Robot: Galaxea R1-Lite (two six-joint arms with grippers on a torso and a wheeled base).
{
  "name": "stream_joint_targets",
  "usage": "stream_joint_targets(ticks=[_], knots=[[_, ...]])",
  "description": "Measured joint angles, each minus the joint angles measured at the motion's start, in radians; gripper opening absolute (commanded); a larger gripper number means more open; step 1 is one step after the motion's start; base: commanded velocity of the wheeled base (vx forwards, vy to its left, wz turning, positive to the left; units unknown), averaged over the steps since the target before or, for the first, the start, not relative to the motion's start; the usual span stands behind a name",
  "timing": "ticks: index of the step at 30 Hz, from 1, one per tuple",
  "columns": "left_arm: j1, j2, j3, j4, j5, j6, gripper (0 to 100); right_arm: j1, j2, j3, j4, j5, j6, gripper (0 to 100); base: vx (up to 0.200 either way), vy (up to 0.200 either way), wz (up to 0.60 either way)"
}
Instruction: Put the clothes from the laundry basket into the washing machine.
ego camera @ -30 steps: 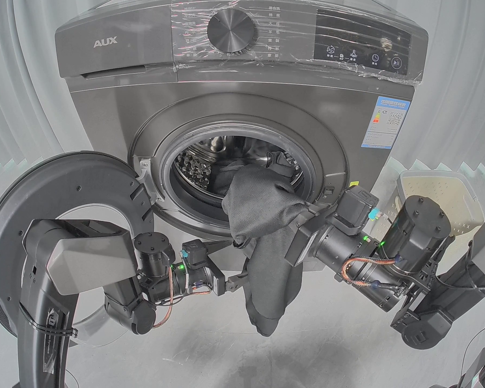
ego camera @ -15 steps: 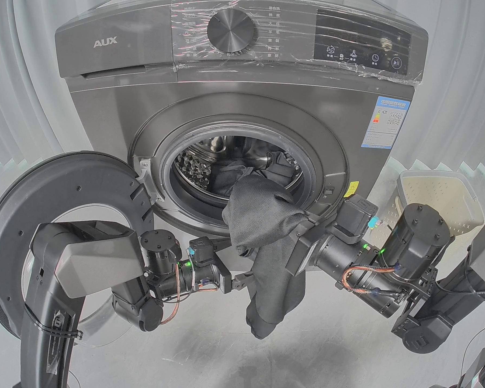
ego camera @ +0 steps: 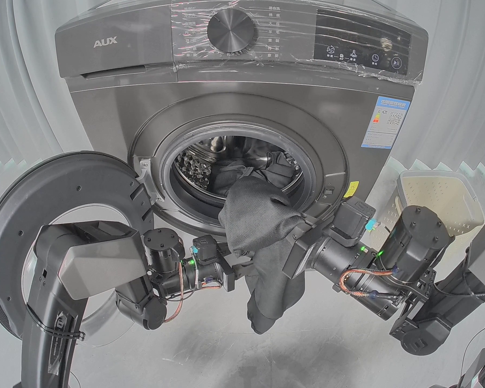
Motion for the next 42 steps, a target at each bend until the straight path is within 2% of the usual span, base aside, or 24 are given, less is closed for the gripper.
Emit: stream_joint_targets(ticks=[10,15,20,24,30,35,42], knots=[[0.001,0.005,-0.017,0.0,0.011,-0.005,0,0.0,0.001,0.003,0.0,0.0,0.0,0,0.0,0.0,0.0],[0.008,-0.001,0.001,0.0,0.029,0.004,0,-0.013,0.001,0.004,0.005,-0.003,0.0,0,0.0,0.0,0.0],[0.014,-0.046,0.074,0.001,0.039,0.007,0,-0.04,0.001,0.003,0.006,-0.002,0.001,0,0.0,0.0,0.0],[0.02,-0.129,0.183,0.001,0.041,0.008,0,-0.07,0.001,0.008,0.001,-0.001,0.011,0,0.0,0.0,0.0],[0.037,-0.315,0.368,0.0,0.041,0.008,0,-0.099,0.002,0.047,-0.019,0.001,0.073,0,0.0,0.0,0.0],[0.06,-0.494,0.506,0.0,0.038,-0.004,0,-0.111,0.003,0.106,-0.029,0.01,0.135,0,0.0,0.0,0.0],[0.12,-0.649,0.57,0.0,0.039,-0.021,0,-0.114,0.003,0.169,-0.039,0.017,0.231,0,0.0,0.0,0.0]])
